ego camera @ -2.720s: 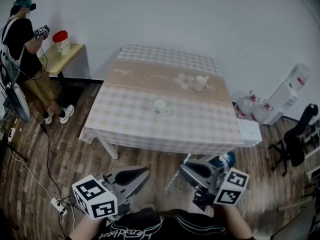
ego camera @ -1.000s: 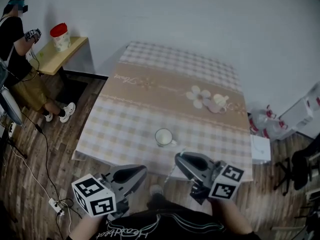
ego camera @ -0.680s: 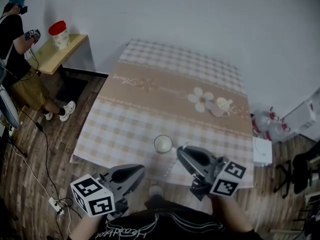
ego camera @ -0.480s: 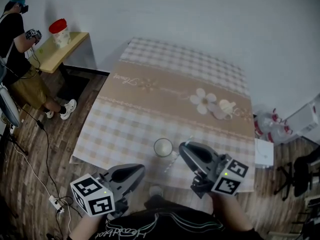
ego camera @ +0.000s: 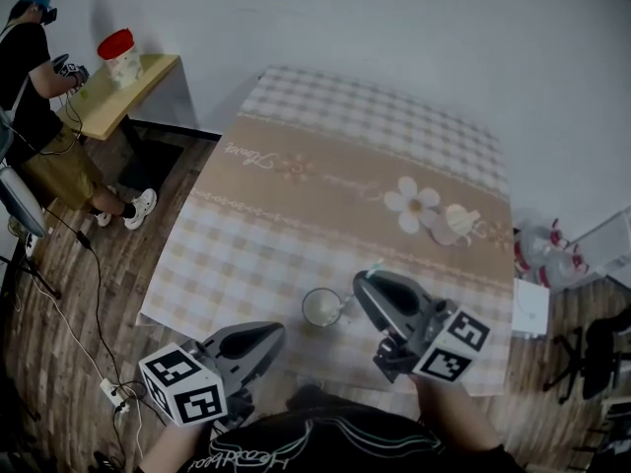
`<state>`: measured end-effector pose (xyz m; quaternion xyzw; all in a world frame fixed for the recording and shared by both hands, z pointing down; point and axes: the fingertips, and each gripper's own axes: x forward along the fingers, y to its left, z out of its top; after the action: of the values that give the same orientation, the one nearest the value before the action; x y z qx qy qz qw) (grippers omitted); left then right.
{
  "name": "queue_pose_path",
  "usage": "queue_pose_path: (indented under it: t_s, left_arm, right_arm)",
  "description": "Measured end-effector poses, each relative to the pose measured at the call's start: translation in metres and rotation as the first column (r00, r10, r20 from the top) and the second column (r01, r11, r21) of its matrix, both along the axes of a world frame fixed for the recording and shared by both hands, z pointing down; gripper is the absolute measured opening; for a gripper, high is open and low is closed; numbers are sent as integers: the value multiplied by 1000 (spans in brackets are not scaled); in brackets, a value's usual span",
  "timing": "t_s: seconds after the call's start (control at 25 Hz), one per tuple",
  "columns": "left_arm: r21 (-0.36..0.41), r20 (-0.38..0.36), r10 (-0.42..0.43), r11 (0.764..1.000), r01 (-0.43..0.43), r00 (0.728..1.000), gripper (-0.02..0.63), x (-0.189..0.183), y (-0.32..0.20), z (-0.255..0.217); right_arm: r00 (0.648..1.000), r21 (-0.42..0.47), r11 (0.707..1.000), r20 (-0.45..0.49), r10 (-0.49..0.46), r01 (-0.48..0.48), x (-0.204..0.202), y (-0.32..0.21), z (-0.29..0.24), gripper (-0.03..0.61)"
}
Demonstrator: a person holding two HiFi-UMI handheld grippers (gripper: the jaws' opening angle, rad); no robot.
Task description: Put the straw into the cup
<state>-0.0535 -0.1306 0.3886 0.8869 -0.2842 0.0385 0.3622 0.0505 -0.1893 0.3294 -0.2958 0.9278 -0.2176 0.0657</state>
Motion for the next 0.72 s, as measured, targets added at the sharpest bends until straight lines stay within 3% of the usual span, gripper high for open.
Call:
queue_pose_path:
  t_s: [0.4,0.6,0.72]
  left_arm:
    - [-62,40,-27,998,30,999,-3,5,-24,19]
    - [-85,87,-47,995,54,995,-3,-4,-37,47]
    - [-134,70,-66,988,75,995,-3,-7,-39,56]
  right_arm:
    - [998,-19,998,-12,-62,62,-6,-25,42,23]
    - [995,-35,996,-62,-84,82,-12,-31,75,23]
    - [993,-46,994,-70,-98,95,-15,-32,87,23]
